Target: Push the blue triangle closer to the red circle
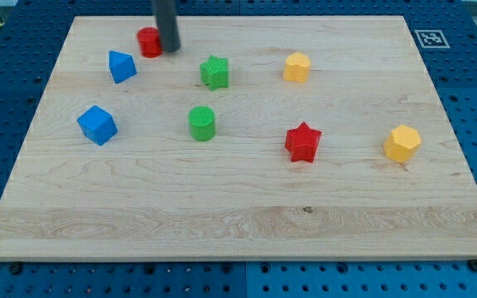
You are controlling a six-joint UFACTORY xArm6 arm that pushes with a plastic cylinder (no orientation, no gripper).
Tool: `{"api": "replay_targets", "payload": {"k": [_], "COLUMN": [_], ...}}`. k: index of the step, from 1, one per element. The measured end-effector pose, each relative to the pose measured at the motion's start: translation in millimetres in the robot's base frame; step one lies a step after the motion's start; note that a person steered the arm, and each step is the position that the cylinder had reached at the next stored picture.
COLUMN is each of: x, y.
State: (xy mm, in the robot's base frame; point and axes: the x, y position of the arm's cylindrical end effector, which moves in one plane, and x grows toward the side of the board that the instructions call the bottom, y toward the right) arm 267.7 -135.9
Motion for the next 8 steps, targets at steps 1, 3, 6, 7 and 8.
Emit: {"api": "replay_targets", "payload": {"k": [1,3,6,7,8], "x": [-9.2,42.2,104.1,102.7,73.9], "y": [-27.8,-26.8,-32.6,-80.0,-108.1]}}
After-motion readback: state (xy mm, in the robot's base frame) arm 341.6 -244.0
